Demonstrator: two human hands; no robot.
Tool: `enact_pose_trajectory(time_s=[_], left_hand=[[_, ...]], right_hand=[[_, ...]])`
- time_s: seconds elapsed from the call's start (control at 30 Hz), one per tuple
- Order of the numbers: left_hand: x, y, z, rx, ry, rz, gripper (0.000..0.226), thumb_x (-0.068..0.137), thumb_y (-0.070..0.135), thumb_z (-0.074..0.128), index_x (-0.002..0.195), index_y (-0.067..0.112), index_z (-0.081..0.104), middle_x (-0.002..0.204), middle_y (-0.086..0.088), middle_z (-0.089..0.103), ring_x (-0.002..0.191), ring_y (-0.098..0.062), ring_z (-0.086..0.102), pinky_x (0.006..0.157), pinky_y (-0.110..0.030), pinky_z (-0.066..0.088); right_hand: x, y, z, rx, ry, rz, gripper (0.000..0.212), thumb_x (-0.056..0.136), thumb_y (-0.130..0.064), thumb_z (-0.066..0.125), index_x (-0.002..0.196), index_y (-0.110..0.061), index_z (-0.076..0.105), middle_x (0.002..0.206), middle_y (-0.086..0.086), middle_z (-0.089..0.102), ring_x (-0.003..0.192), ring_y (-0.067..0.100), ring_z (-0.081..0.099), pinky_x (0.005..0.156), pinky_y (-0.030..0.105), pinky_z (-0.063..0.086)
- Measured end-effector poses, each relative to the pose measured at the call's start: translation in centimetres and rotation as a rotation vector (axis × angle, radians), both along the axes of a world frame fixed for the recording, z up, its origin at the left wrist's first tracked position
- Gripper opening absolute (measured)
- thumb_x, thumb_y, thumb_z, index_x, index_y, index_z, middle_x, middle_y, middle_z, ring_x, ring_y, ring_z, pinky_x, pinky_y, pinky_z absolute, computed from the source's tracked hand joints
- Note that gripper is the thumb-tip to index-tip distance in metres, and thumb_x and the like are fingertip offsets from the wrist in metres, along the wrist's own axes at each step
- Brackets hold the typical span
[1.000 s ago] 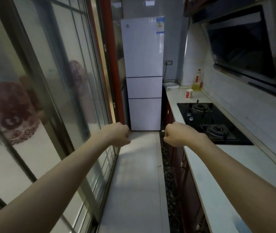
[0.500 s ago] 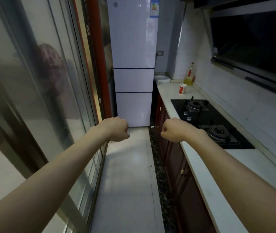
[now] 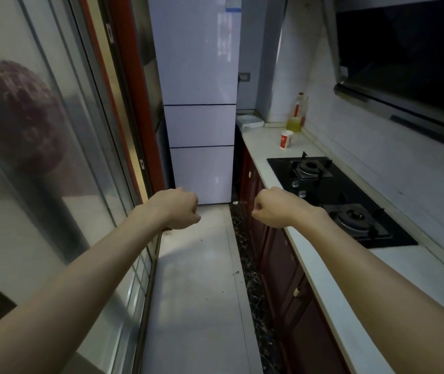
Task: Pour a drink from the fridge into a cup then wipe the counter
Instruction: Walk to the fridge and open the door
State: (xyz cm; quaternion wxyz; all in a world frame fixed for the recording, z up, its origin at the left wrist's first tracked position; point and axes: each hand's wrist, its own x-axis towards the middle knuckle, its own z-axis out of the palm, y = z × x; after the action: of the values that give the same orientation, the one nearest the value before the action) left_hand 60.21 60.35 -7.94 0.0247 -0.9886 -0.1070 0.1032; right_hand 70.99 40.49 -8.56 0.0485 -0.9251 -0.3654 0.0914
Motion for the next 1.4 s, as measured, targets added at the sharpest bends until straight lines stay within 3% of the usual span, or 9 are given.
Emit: enact_pose_trajectory(time_s=[0.1, 0.17, 0.33, 0.43, 0.6, 0.9, 1.1, 1.3, 1.4], left_hand=[[3.2, 0.8, -0.4, 0.007, -0.011, 0.01, 0.03, 0.097, 0.04, 0.052, 0.102, 0.014, 0.065, 0.091, -0.004, 0.068, 0.084, -0.021, 0.065, 0.076, -0.036, 0.057], [5.6, 1.2, -0.4, 0.013, 0.004, 0.021, 0.031, 0.098, 0.041, 0.052, 0.104, 0.014, 0.066, 0.092, -0.004, 0.069, 0.086, -0.021, 0.066, 0.078, -0.038, 0.058], [11.7, 2.0, 0.1, 0.048, 0.026, 0.063, 0.029, 0.098, 0.039, 0.051, 0.095, 0.013, 0.063, 0.081, -0.001, 0.059, 0.083, -0.024, 0.064, 0.071, -0.035, 0.053], [14.8, 2.0, -1.0, 0.045, 0.028, 0.084, 0.026, 0.097, 0.039, 0.051, 0.088, 0.015, 0.059, 0.077, 0.001, 0.054, 0.082, -0.025, 0.063, 0.072, -0.037, 0.054], [18.7, 2.3, -2.9, -0.022, 0.117, 0.106, 0.032, 0.097, 0.039, 0.051, 0.102, 0.01, 0.065, 0.092, -0.005, 0.061, 0.089, -0.026, 0.064, 0.074, -0.036, 0.052], [25.8, 7.3, -5.7, -0.083, 0.143, 0.125, 0.033, 0.099, 0.04, 0.05, 0.112, 0.013, 0.062, 0.095, -0.002, 0.057, 0.088, -0.022, 0.057, 0.07, -0.032, 0.044], [31.7, 13.2, -7.1, -0.161, 0.132, 0.135, 0.033, 0.099, 0.037, 0.051, 0.104, 0.007, 0.065, 0.09, -0.005, 0.06, 0.08, -0.02, 0.057, 0.067, -0.031, 0.043], [38.1, 19.9, -7.8, -0.197, 0.139, 0.13, 0.035, 0.096, 0.034, 0.051, 0.101, 0.003, 0.067, 0.085, -0.008, 0.06, 0.072, -0.024, 0.053, 0.064, -0.031, 0.042], [41.1, 22.6, -8.4, -0.192, 0.118, 0.105, 0.026, 0.096, 0.034, 0.051, 0.089, 0.011, 0.061, 0.085, -0.008, 0.059, 0.071, -0.023, 0.051, 0.066, -0.031, 0.043]], right_hand=[[4.0, 0.8, -0.5, 0.008, 0.009, 0.008, 0.022, 0.089, -0.023, 0.049, 0.074, -0.009, 0.056, 0.082, 0.01, 0.061, 0.071, 0.027, 0.06, 0.061, 0.034, 0.047], [6.9, 1.5, -0.7, 0.024, 0.032, 0.017, 0.023, 0.089, -0.023, 0.049, 0.08, -0.006, 0.061, 0.085, 0.011, 0.063, 0.074, 0.028, 0.063, 0.062, 0.035, 0.049], [14.4, 3.3, -0.7, 0.051, 0.023, 0.09, 0.026, 0.09, -0.026, 0.049, 0.091, -0.007, 0.068, 0.088, 0.01, 0.064, 0.079, 0.028, 0.063, 0.074, 0.043, 0.056], [18.2, 4.4, -1.6, 0.059, 0.037, 0.131, 0.025, 0.09, -0.024, 0.049, 0.09, -0.005, 0.067, 0.085, 0.01, 0.064, 0.075, 0.027, 0.063, 0.071, 0.044, 0.057], [22.3, 5.8, -4.3, 0.003, 0.107, 0.167, 0.023, 0.091, -0.023, 0.05, 0.077, -0.007, 0.061, 0.076, 0.007, 0.058, 0.067, 0.024, 0.057, 0.061, 0.035, 0.049], [29.8, 10.6, -6.8, -0.024, 0.168, 0.175, 0.026, 0.09, -0.024, 0.051, 0.083, -0.004, 0.066, 0.083, 0.009, 0.064, 0.075, 0.027, 0.063, 0.07, 0.041, 0.054], [35.5, 16.2, -7.6, -0.064, 0.164, 0.164, 0.024, 0.089, -0.022, 0.051, 0.079, -0.003, 0.062, 0.078, 0.008, 0.06, 0.075, 0.029, 0.062, 0.067, 0.04, 0.053], [41.4, 22.1, -8.0, -0.015, 0.216, 0.119, 0.029, 0.087, -0.021, 0.05, 0.087, 0.002, 0.067, 0.084, 0.018, 0.068, 0.082, 0.035, 0.066, 0.083, 0.048, 0.053], [43.7, 24.5, -8.4, -0.011, 0.219, 0.102, 0.031, 0.088, -0.022, 0.05, 0.091, 0.002, 0.069, 0.089, 0.019, 0.069, 0.083, 0.036, 0.066, 0.073, 0.044, 0.055]])
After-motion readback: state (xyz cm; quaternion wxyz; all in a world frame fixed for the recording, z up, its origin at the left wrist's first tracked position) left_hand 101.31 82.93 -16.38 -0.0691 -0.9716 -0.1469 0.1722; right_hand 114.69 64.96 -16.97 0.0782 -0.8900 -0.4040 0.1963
